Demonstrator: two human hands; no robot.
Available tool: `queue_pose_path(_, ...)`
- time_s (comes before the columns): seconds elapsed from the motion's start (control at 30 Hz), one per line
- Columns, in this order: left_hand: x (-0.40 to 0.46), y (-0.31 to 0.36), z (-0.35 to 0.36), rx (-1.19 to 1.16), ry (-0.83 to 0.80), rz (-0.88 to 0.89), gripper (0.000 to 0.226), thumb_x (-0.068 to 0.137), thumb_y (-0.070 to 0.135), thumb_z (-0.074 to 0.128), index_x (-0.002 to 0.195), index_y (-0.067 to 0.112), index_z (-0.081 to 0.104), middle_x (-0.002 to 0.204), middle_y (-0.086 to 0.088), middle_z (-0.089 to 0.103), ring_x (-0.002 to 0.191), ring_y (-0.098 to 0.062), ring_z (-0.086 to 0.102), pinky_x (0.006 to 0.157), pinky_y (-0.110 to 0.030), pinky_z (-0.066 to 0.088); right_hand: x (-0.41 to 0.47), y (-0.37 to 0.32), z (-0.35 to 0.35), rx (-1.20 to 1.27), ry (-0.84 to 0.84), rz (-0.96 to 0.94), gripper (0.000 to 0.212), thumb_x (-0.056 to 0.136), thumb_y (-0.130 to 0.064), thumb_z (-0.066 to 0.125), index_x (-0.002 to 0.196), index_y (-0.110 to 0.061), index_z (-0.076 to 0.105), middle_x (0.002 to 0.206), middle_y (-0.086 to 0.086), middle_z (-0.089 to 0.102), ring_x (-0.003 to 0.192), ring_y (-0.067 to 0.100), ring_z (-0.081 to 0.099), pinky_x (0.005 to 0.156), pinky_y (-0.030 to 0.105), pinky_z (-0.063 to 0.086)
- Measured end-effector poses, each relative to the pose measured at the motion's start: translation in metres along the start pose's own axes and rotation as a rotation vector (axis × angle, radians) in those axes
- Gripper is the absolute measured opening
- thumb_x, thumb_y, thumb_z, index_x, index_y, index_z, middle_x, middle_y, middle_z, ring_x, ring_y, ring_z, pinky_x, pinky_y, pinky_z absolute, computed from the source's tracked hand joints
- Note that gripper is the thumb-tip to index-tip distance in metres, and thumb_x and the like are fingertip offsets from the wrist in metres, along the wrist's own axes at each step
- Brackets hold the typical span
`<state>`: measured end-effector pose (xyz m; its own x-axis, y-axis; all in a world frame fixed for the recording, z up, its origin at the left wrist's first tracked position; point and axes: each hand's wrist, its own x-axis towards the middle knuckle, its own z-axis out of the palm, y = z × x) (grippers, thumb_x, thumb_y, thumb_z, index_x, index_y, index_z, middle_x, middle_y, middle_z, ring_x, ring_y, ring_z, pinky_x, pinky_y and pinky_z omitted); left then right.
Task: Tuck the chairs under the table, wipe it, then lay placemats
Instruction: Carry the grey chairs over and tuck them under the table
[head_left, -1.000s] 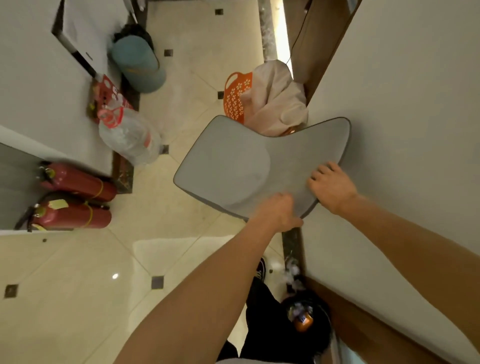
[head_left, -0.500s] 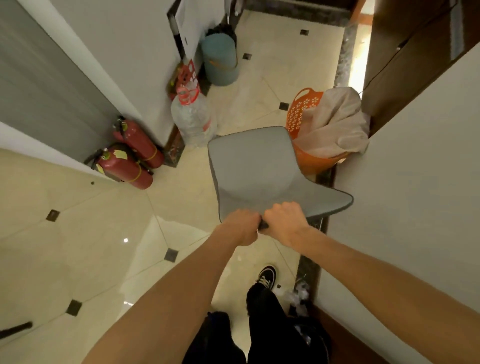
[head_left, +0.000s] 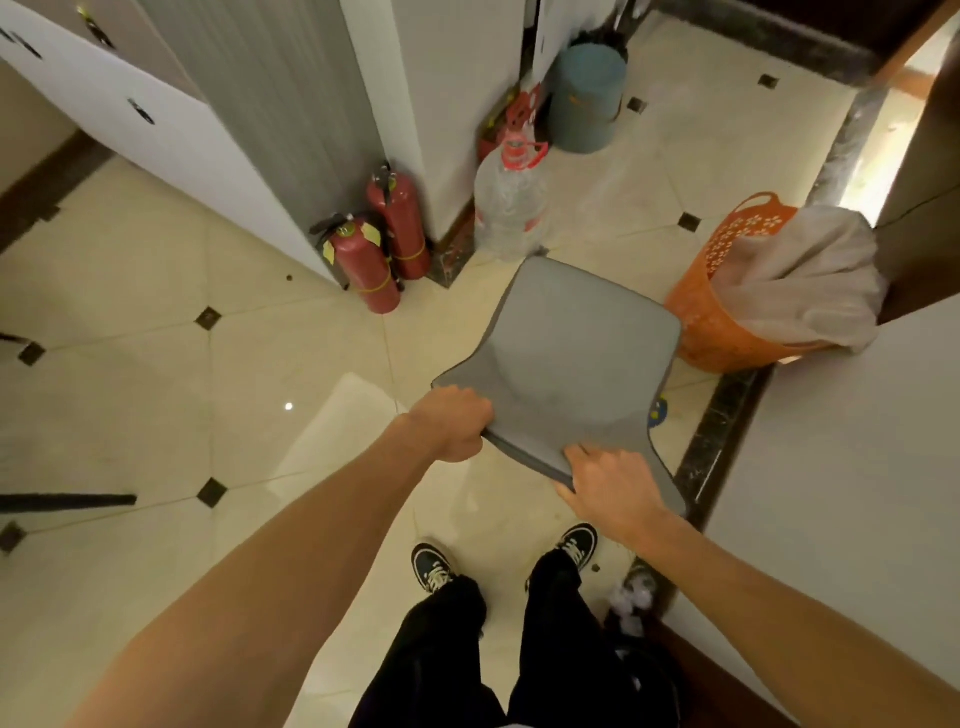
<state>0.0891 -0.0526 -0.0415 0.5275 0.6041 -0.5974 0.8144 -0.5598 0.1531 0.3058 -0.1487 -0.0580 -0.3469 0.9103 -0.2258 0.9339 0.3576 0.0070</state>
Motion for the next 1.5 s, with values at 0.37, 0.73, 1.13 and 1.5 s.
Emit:
queue_pose_path(0.37, -0.087, -0.079, 0.055, -0.065, 0.084, -0.172, 0.024, 0.082, 0.012, 0.048, 0.096, 0.017, 0.066, 0.098, -0.007, 0.071, 0.094, -0.031, 0.064, 0.083, -0.035, 0.047, 0.033, -0.113, -0.001, 0.039, 0.075, -0.15, 0.034, 0.059, -0.045, 0.085, 0.067, -0.021, 0.062, 0.051, -0.004, 0.058, 0.038, 0.018, 0.056, 0.035, 0.024, 0.037)
queue_pose_path(0.73, -0.173, -0.1, 0.121, -0.359, 0.2, -0.475, 0.021, 0.086, 0.015, 0.05, 0.095, 0.026, 0.065, 0.091, 0.004, 0.068, 0.087, -0.019, 0.062, 0.079, -0.032, 0.052, 0.066, -0.17, -0.013, -0.05, 0.015, -0.506, 0.035, 0.063, -0.05, 0.081, 0.072, -0.021, 0.062, 0.057, -0.004, 0.061, 0.041, 0.017, 0.057, 0.04, 0.026, 0.04)
queue_pose_path(1.13, -0.217, -0.072, 0.156, -0.519, 0.293, -0.751, 0.014, 0.092, 0.019, 0.044, 0.095, 0.025, 0.057, 0.093, 0.001, 0.068, 0.086, -0.024, 0.063, 0.078, -0.034, 0.048, 0.117, -0.202, -0.044, -0.219, -0.166, -0.734, 0.026, 0.057, -0.029, 0.083, 0.067, -0.016, 0.063, 0.061, 0.005, 0.065, 0.049, 0.026, 0.062, 0.045, 0.03, 0.043)
queue_pose_path(1.5, -0.184, -0.108, 0.133, -0.471, 0.243, -0.871, 0.031, 0.089, 0.058, 0.048, 0.108, 0.033, 0.054, 0.098, 0.004, 0.069, 0.087, -0.022, 0.066, 0.073, -0.033, 0.052, 0.159, -0.234, -0.066, -0.26, -0.282, -0.484, 0.013, 0.078, -0.002, 0.066, 0.082, -0.014, 0.071, 0.085, 0.009, 0.069, 0.08, 0.028, 0.068, 0.068, 0.034, 0.05)
